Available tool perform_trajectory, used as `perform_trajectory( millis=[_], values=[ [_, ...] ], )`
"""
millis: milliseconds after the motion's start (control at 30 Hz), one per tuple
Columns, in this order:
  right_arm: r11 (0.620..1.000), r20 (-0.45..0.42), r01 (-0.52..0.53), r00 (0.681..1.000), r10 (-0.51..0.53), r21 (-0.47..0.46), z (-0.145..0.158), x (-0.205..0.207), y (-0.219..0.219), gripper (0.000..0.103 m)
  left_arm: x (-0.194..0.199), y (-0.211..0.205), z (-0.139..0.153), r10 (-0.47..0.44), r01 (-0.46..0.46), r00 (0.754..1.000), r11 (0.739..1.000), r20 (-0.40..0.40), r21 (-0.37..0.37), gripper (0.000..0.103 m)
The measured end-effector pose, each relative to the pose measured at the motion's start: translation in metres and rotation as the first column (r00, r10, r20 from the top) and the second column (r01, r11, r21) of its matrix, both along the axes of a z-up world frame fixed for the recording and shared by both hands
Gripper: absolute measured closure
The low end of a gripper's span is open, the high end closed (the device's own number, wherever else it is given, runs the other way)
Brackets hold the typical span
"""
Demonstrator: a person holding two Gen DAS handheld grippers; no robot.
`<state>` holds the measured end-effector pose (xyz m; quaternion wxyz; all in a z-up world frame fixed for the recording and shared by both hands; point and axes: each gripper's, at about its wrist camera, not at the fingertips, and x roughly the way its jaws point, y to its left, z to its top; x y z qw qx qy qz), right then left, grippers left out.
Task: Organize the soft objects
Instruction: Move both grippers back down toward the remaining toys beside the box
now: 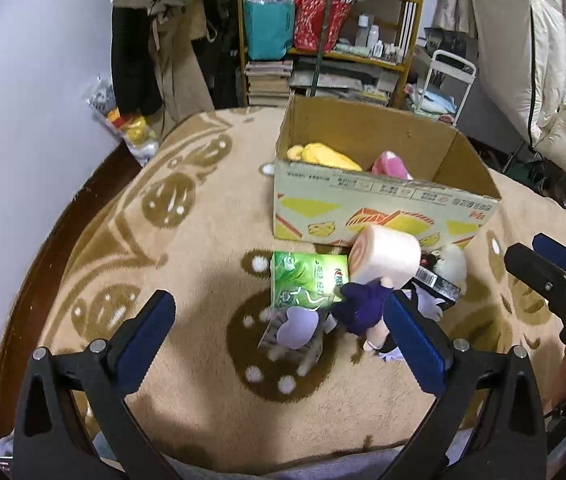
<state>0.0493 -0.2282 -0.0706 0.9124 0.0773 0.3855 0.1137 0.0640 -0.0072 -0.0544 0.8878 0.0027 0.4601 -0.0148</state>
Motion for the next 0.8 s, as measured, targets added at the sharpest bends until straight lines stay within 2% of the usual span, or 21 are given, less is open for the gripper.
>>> perform_trajectory(
  millis=[133,400,600,733,800],
  values=[
    [1.000,-0.037,0.014,0.999,-0.014,0.000,-0.008,0.008,-0.001,0.001,0.010,0.000,-0.015,0.007,-0.006,0.998,1.000,-0.070,0.015,0.001],
    [0.998,-0.183,0.063,0.981,-0.061,0.006,-0.038,0.033,-0.008,0.001,0.034,0.001,-0.048,0.014,-0.021,0.976,0.999,-0.216,-0.028,0.001],
    [0.996,-0.266,0.084,0.961,-0.071,0.038,-0.059,0.047,-0.013,0.001,0.051,0.000,-0.080,0.021,-0.035,0.939,0.999,-0.343,-0.035,0.001],
    [0.996,-0.292,0.084,0.954,-0.070,0.034,-0.069,0.055,-0.012,0.002,0.057,-0.003,-0.096,0.012,-0.031,0.918,0.999,-0.396,-0.044,0.001],
    [0.996,-0.306,0.084,0.949,-0.070,0.033,-0.075,0.059,-0.012,0.006,0.059,-0.004,-0.101,0.014,-0.033,0.910,0.999,-0.413,-0.041,0.001]
  ],
)
